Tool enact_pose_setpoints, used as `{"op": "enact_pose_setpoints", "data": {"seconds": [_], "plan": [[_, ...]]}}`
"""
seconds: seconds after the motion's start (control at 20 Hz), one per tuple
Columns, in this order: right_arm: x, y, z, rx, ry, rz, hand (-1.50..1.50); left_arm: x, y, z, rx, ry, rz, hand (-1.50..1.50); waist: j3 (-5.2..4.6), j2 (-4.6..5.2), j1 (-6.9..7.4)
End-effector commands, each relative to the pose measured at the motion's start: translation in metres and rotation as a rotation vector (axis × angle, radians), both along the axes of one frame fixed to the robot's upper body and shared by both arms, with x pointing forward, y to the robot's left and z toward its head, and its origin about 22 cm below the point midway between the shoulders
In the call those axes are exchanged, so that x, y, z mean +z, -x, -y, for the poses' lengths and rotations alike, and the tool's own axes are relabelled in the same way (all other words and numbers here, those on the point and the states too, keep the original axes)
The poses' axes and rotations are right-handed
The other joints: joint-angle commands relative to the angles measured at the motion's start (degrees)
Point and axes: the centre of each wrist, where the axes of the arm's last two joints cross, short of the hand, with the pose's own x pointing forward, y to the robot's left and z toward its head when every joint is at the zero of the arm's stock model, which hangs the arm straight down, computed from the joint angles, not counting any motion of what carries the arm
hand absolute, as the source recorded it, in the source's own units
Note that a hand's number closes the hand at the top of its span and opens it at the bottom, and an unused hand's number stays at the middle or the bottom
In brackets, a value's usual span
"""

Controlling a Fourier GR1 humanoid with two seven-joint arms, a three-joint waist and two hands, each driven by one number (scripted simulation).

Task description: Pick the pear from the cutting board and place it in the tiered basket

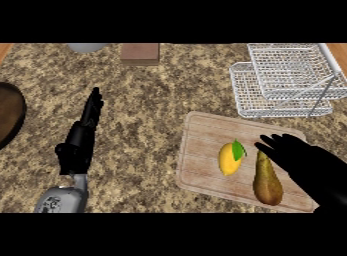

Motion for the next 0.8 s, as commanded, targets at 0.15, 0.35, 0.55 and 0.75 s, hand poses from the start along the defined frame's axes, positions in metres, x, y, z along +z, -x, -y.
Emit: {"op": "enact_pose_setpoints", "data": {"seconds": [0.15,0.35,0.55,0.75], "plan": [[-0.020,-0.013,-0.025,-0.003,0.008,-0.018,-1.50,0.010,0.007,-0.007,-0.025,0.015,0.010,0.00,0.01,-0.01,0.27],[-0.049,-0.003,-0.005,-0.010,0.033,-0.016,-1.50,0.009,0.009,-0.008,0.001,0.006,0.002,0.00,0.03,-0.02,0.09],[-0.028,-0.008,-0.009,-0.022,0.009,-0.014,-1.50,-0.005,-0.006,0.014,-0.004,0.002,0.006,0.00,0.00,0.00,-0.15],[-0.039,-0.021,-0.020,-0.021,0.016,-0.034,-1.50,0.007,-0.005,0.023,-0.006,-0.004,0.013,0.00,0.01,0.00,-0.06]]}}
